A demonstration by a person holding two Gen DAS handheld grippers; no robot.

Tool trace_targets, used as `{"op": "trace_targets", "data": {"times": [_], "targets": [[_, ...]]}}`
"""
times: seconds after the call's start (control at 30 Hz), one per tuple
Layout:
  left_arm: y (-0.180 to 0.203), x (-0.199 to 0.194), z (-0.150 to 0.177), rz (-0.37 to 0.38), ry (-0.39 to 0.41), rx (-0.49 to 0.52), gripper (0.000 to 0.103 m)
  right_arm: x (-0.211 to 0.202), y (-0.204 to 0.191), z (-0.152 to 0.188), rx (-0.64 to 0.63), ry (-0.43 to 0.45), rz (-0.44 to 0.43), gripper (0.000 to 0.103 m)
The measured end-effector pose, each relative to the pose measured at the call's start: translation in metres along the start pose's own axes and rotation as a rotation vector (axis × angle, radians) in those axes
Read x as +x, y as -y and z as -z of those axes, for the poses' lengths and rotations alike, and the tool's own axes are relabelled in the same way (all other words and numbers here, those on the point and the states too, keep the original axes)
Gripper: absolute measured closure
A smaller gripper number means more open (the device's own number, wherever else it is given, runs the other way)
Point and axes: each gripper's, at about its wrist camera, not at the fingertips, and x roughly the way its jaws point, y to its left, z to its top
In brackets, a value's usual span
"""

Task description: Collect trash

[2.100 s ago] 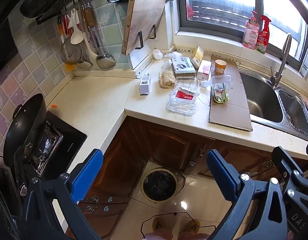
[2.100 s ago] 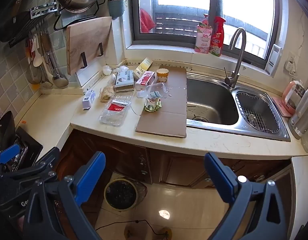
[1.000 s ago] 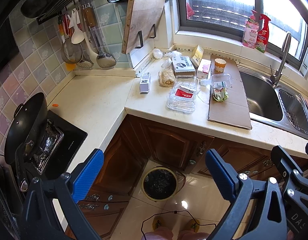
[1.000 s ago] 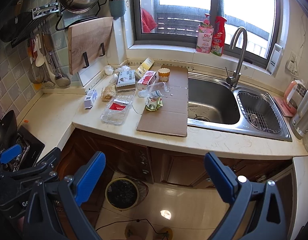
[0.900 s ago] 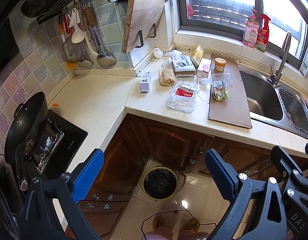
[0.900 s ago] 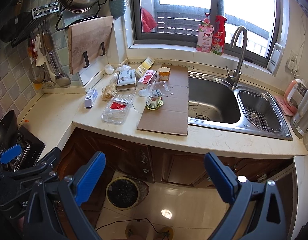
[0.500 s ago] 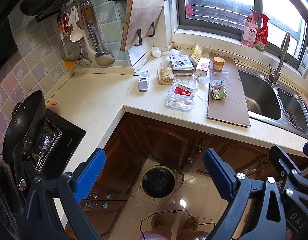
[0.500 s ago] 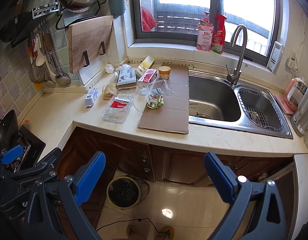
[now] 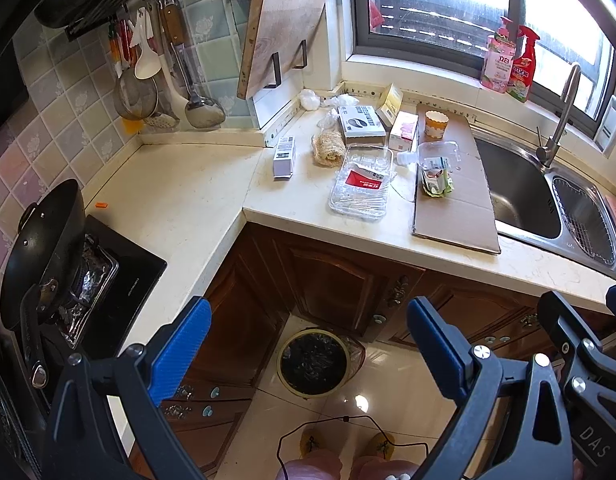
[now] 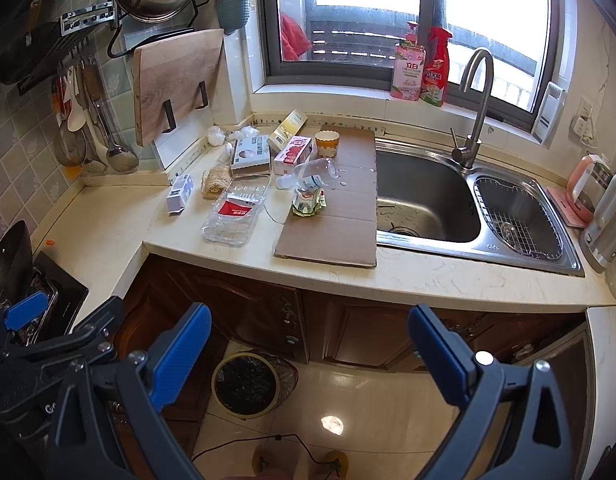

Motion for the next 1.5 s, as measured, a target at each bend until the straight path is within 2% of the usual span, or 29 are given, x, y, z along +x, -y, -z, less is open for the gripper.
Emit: {"op": "trace_targets", "data": {"times": [0.5,0.67,0.93,1.27,1.5], "targets": [[-0.003,0.007,-0.008,-0.003,-0.001,0.013,0.006,0.003,-0.005,-0.003,0.0,-0.005,0.002,0.003],[-0.009,0.01,-0.01,0.026,-0.009,0.002,0.006,0.004,-0.008,-0.004,0.0,-0.011,0.004,0.003],[-0.012,0.01,-0.012,0.027,-0.007,0.006,0.006,0.002,-0.017,-0.009,-0.005,-0.007,0.013,0.005],[-0.022,0.011,-0.016,0.046,0.002,0.045,0.006,-0.002,-0.023,-0.007,0.009,-0.003,0.013,0.007],[-0.03,0.018,-0.034,0.133,-0.003,0.066,0.006,-0.002,-0.023,-0.015,0.052,-0.013,0.018,0.007]]}}
